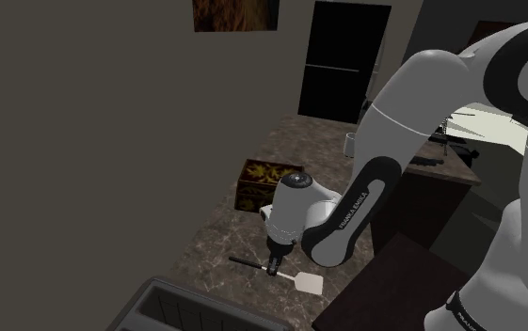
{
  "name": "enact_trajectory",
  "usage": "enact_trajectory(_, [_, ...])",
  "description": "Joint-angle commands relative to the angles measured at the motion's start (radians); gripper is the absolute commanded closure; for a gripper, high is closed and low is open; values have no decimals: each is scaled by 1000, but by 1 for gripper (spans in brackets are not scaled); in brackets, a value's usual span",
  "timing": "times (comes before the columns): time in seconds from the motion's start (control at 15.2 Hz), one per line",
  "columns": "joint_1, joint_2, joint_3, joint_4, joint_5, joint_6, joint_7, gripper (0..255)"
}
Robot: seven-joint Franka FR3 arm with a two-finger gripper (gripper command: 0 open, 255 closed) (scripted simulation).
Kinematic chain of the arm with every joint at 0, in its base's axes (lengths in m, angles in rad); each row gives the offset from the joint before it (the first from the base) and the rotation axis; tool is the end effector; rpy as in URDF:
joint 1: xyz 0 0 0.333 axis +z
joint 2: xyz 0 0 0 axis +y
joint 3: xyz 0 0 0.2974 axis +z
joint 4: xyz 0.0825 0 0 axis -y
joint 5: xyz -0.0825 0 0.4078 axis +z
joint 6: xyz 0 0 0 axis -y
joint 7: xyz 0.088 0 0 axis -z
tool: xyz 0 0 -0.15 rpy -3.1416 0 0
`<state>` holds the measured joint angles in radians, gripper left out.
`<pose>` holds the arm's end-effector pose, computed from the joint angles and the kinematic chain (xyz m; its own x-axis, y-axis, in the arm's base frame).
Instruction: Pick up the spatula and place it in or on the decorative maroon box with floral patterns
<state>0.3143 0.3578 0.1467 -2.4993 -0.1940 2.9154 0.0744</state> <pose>0.4141 0.2270 0.0720 0.8435 0.5330 0.0663 0.5342 -0.8454 -0.0005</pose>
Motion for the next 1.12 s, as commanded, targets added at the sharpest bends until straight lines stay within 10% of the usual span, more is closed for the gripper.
enact_trajectory(0.0, [0,0,0,0,0,0,0,255])
enact_trajectory(1.06, [-54,-154,72,-26,85,-127,-64,255])
